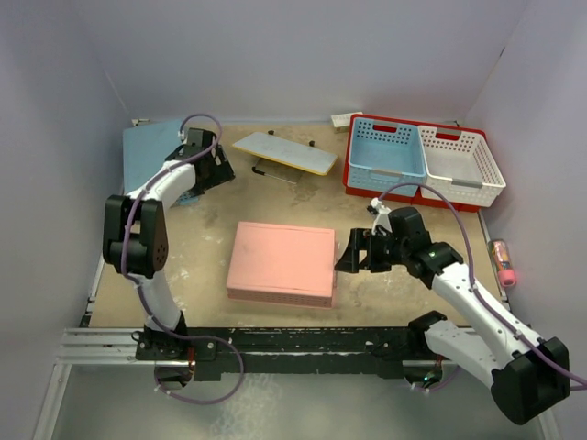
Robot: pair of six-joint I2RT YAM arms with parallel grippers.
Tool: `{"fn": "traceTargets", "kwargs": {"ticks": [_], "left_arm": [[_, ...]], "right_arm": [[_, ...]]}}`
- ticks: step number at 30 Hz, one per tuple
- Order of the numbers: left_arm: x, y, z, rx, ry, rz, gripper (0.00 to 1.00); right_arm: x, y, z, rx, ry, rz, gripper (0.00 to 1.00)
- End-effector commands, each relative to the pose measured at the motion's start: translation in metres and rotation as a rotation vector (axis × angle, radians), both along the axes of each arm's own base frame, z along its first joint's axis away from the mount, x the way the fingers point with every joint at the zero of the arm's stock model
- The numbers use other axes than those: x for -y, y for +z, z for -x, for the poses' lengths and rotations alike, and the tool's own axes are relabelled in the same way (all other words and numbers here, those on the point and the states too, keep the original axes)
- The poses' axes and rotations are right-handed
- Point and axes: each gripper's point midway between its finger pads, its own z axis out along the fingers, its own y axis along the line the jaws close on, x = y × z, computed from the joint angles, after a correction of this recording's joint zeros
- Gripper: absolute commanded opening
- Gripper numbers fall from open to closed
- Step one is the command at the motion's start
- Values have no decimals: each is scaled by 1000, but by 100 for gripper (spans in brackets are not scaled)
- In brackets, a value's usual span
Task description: Turn the large container upside down
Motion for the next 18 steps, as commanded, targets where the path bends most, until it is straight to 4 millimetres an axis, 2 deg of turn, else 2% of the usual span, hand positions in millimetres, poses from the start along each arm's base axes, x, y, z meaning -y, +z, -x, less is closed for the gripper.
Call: {"fn": "traceTargets", "kwargs": {"ticks": [1, 4, 7, 13, 16, 18], "left_arm": [[-9, 5, -36, 48, -21, -3, 86], [-31, -5, -35, 7, 32, -59, 86], [-65, -7, -28, -15, 108, -84, 86], [-130, 10, -9, -24, 232, -144, 86], [-134, 22, -10, -5, 222, -121, 86], [-125, 32, -10, 17, 188, -86, 85]], "right_arm": [[5, 19, -8, 76, -1, 23, 87], [7, 17, -6, 74, 1, 30, 87], [8, 14, -4, 70, 0, 36, 87], [6, 10, -11, 74, -13, 34, 87], [-4, 9, -9, 47, 6, -20, 87], [-11, 6, -7, 21, 4, -64, 87]]}}
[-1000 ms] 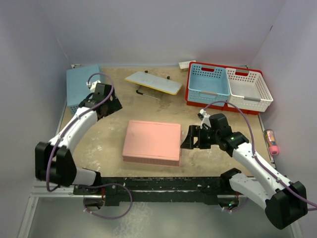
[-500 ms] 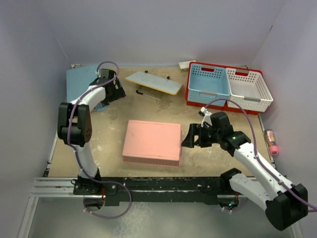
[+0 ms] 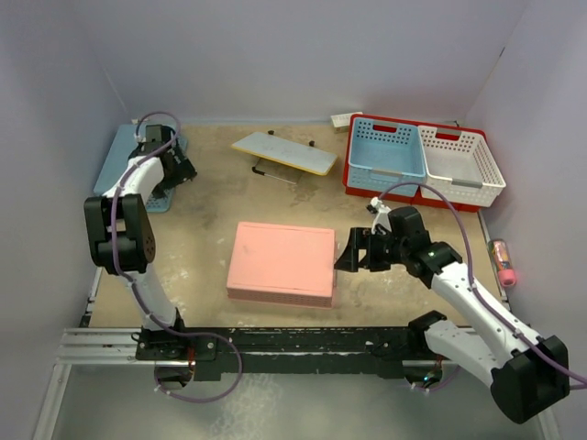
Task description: Turn the large container upside down
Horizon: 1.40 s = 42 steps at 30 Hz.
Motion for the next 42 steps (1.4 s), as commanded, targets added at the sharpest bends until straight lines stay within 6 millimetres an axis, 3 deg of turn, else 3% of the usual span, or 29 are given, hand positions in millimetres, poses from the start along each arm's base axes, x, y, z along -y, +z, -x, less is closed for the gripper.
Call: {"fn": "traceTargets", "kwargs": {"ticks": [1, 6, 11, 15, 18, 22, 25, 27, 30, 32, 33, 36, 39, 42], "left_arm": [[5, 54, -2, 109, -59, -4, 85], [64, 109, 18, 247, -195, 55, 85], [104, 151, 52, 347, -273, 116, 85], [111, 179, 75, 425, -278, 165, 85], [109, 196, 92, 466, -259, 171, 85], [102, 194, 107, 436, -232, 150, 85], [93, 189, 122, 385, -200, 118, 85], [87, 188, 135, 364, -173, 103, 85], [75, 184, 161, 337, -103, 80, 84], [74, 180, 177, 350, -80, 98, 83], [74, 175, 185, 339, -68, 107, 83], [77, 156, 208, 271, -33, 152, 84], [90, 142, 223, 253, -23, 247, 84], [95, 117, 240, 188, 16, 299, 84]], "right_arm": [[-15, 1, -3, -10, 9, -94, 86], [-25, -13, 13, -68, 58, -174, 86], [-55, 3, 36, -19, 232, -295, 88], [-90, 16, 49, 3, 325, -370, 90], [-129, 39, 59, 15, 400, -487, 90], [-194, 59, 79, 51, 568, -515, 91], [-223, 67, 83, 57, 659, -511, 91], [-222, 66, 81, 58, 678, -469, 91], [-206, 58, 48, 194, 583, -288, 93], [-184, 45, 29, 235, 523, -164, 94], [-177, 50, 14, 266, 484, -123, 95], [-138, 30, -29, 223, 323, 7, 95], [-103, 18, -67, 136, 151, 26, 95], [-101, 21, -82, 112, 110, -47, 95]]}}
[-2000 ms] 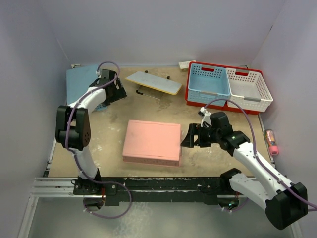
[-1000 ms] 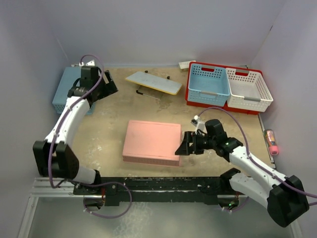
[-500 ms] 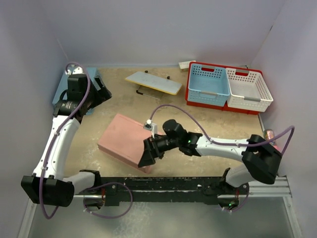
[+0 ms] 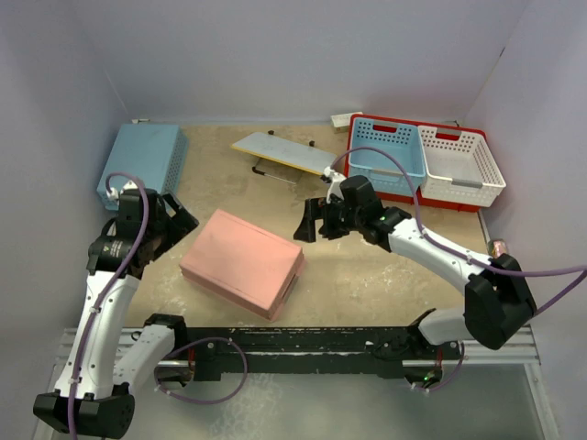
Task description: Turn the large container upside down
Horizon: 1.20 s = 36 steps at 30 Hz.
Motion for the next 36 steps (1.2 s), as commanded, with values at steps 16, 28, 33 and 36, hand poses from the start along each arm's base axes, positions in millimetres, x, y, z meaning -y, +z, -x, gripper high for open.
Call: {"fn": "traceTargets", "kwargs": {"ticks": [16, 28, 33, 36], "left_arm": [[30, -105, 35, -186, 114, 280, 84], [33, -95, -57, -35, 57, 235, 84], [32, -55, -102, 40, -2, 168, 84], [30, -14, -105, 83, -115, 60, 84]], "right_arm": [[-37, -26, -24, -256, 41, -264, 95], [-27, -38, 64, -303, 225, -225, 96], [-42, -26, 99, -252, 375, -184, 96], [-25, -29, 96, -203, 347, -74, 96]]}}
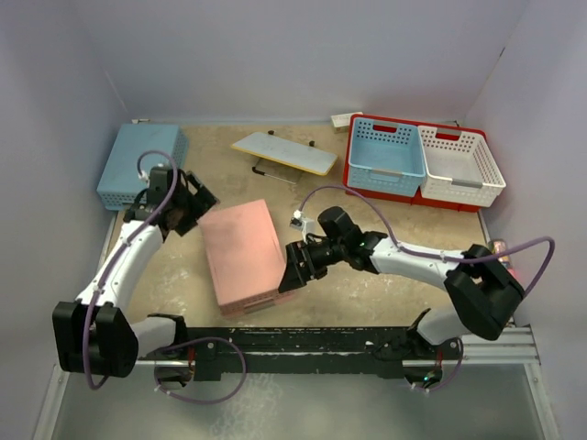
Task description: Turn the large container upside down
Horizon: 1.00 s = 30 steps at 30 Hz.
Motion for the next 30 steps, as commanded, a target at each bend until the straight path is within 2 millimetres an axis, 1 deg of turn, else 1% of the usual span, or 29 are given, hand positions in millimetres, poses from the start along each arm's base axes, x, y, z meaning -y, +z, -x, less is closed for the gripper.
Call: {"fn": "traceTargets", "kwargs": {"ticks": [1, 2, 3, 4, 5, 7, 10, 12, 14, 16, 17, 20, 22, 23, 25, 26, 28, 29, 30], "left_arm": [[-9, 88, -26, 205, -150, -164, 84], [-14, 96, -20, 202, -172, -208, 84], [-18, 101, -12, 189, -192, -244, 84], [-22, 106, -5, 184, -201, -271, 84], [-24, 110, 2, 183, -208, -286, 84], [-23, 117, 14, 195, -222, -283, 85], [-17, 126, 25, 238, -230, -244, 85], [-14, 129, 30, 252, -231, -226, 84], [-13, 128, 34, 250, -232, -215, 85], [-12, 126, 37, 247, -234, -211, 85], [-12, 125, 39, 245, -240, -209, 85], [-12, 128, 45, 244, -254, -220, 84], [-16, 132, 47, 249, -236, -234, 84], [-18, 133, 47, 253, -227, -240, 85], [-20, 134, 49, 249, -217, -246, 84], [-21, 134, 50, 245, -217, -247, 84], [-22, 131, 54, 226, -223, -253, 84], [-23, 128, 58, 212, -227, -259, 84], [-23, 126, 60, 203, -230, -263, 84]], "right_arm": [[23, 10, -7, 144, -8, 115, 96], [36, 1, -14, 178, -69, 186, 96], [48, -7, -21, 216, -129, 235, 96], [55, -14, -21, 238, -155, 248, 96], [57, -17, -17, 248, -157, 224, 96], [60, -24, -4, 269, -128, 192, 96], [61, -30, 5, 354, -113, 218, 96], [61, -37, -2, 390, -155, 257, 96], [56, -45, -12, 399, -211, 249, 96], [42, -44, -23, 401, -255, 224, 95], [32, -39, -32, 410, -287, 213, 95], [12, -37, -63, 397, -436, 256, 95], [-13, -35, -82, 383, -479, 229, 94], [-27, -38, -92, 377, -487, 227, 94], [-53, -30, -112, 384, -502, 212, 94], [-64, -22, -121, 387, -506, 205, 93], [-77, -12, -129, 399, -495, 200, 93], [-78, -7, -129, 410, -488, 189, 93], [-76, -4, -129, 417, -490, 182, 93]]}}
